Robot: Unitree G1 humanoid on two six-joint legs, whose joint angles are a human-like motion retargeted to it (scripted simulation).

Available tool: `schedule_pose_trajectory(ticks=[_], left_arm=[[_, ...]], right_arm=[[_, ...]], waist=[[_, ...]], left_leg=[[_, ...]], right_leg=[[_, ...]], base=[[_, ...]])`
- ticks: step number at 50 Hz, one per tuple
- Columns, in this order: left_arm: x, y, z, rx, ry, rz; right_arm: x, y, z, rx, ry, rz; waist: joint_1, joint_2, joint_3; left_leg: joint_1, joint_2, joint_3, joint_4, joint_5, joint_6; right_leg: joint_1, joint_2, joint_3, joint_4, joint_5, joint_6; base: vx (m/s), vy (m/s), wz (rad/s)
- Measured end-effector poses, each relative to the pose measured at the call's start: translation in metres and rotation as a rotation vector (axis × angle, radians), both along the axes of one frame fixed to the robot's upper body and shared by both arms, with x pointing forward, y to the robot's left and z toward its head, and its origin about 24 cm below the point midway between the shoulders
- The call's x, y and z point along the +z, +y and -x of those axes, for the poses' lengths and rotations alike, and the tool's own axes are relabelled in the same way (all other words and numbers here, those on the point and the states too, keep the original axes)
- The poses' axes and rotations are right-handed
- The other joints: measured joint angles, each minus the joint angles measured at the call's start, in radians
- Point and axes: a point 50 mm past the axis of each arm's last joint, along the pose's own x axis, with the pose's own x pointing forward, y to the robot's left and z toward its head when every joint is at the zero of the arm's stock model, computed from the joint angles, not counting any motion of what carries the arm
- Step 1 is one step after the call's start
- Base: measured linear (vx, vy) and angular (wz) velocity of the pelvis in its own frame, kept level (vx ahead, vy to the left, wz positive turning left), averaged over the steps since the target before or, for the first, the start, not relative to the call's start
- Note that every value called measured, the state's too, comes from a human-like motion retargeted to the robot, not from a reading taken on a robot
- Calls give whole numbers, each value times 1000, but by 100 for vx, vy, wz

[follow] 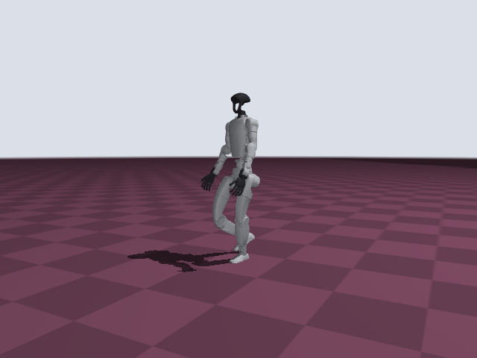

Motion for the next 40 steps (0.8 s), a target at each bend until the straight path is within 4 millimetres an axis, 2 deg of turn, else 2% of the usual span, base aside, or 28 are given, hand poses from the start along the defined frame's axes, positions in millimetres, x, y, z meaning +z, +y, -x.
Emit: schedule_pose_trajectory(ticks=[2, 3, 5, 10, 13, 17, 20, 22, 27, 30, 32, 34, 35, 37, 38, 40], left_arm=[[5, -2, -13, -18, -38, -10], [5, -5, -15, -32, -48, -12], [9, -12, -24, -63, -77, -9], [11, -32, -34, -142, -111, 21], [7, -37, -27, -175, -86, 28], [1, -34, -14, -195, -28, 25], [-7, -29, 6, -167, 39, 27], [-11, -19, 20, -128, 85, 21], [-15, 5, 50, 23, 162, 5], [-12, 16, 49, 92, 144, -4], [-11, 19, 47, 109, 126, -11], [-8, 21, 36, 115, 92, -10], [-5, 21, 27, 114, 68, -7], [-4, 19, 23, 112, 46, 1], [-2, 17, 16, 108, 28, 9], [-3, 12, 15, 108, 16, 21]], right_arm=[[6, 1, -14, 4, -49, 19], [7, 2, -16, 7, -58, 22], [9, 3, -21, 12, -72, 30], [5, 5, -18, 7, -35, 17], [0, 7, -6, -12, 8, -1], [-7, 3, 10, -67, 64, -29], [-12, 1, 28, -106, 114, -47], [-14, -4, 39, -130, 141, -56], [-15, -16, 58, -146, 169, -41], [-9, -30, 55, -145, 150, -6], [-6, -40, 55, -144, 144, 25], [-1, -52, 49, -138, 131, 58], [3, -59, 43, -137, 119, 74], [6, -65, 42, -125, 118, 98], [10, -70, 37, -124, 110, 108], [11, -72, 34, -117, 106, 115]], waist=[[-18, 29, 25], [-25, 29, 33], [-28, 61, 56], [-6, 132, 81], [9, 132, 86], [28, 162, 70], [42, 183, 58], [40, 209, 49], [49, 282, 42], [45, 326, 44], [61, 343, 48], [76, 345, 46], [81, 338, 42], [107, 348, 40], [116, 337, 34], [141, 351, 30]], left_leg=[[87, 3, -63, -91, 8, -5], [110, -1, -88, -91, -5, -4], [165, 24, -146, -116, -28, -2], [208, 96, -274, -58, -118, -2], [214, 95, -349, 18, -171, -1], [210, 129, -458, 130, -240, -7], [211, 162, -501, 240, -273, -23], [218, 204, -546, 312, -280, -46], [174, 327, -568, 554, -161, -172], [57, 455, -501, 748, -62, -216], [-25, 556, -417, 868, -41, -198], [-127, 628, -342, 956, -46, -156], [-187, 645, -309, 985, -48, -132], [-260, 695, -240, 1011, -96, -107], [-304, 685, -203, 996, -112, -95], [-366, 709, -143, 959, -153, -99]], right_leg=[[-66, 14, -23, -74, -49, -33], [-98, 16, -22, -113, -68, -37], [-148, 72, -24, -233, -68, -36], [-223, 282, 76, -637, 42, 43], [-271, 370, 213, -734, 67, 83], [-265, 473, 366, -833, 153, 107], [-249, 534, 418, -777, 200, 115], [-224, 560, 392, -735, 205, 106], [-144, 595, 252, -687, 157, 33], [-56, 581, 147, -779, 152, -12], [-21, 573, 80, -770, 116, -34], [31, 546, 17, -822, 104, -45], [67, 524, -13, -884, 114, -47], [107, 518, -69, -899, 96, -53], [141, 496, -97, -955, 106, -51], [178, 498, -146, -971, 94, -52]], base=[[58, 8, 81], [58, 6, 93], [59, 5, 98], [56, 1, 108], [50, -5, 125], [51, -8, 148], [49, -13, 148], [51, -16, 169], [43, -19, 162], [34, -21, 201], [29, -24, 197], [27, -24, 209], [25, -23, 201], [24, -21, 181], [24, -18, 174], [23, -14, 158]])
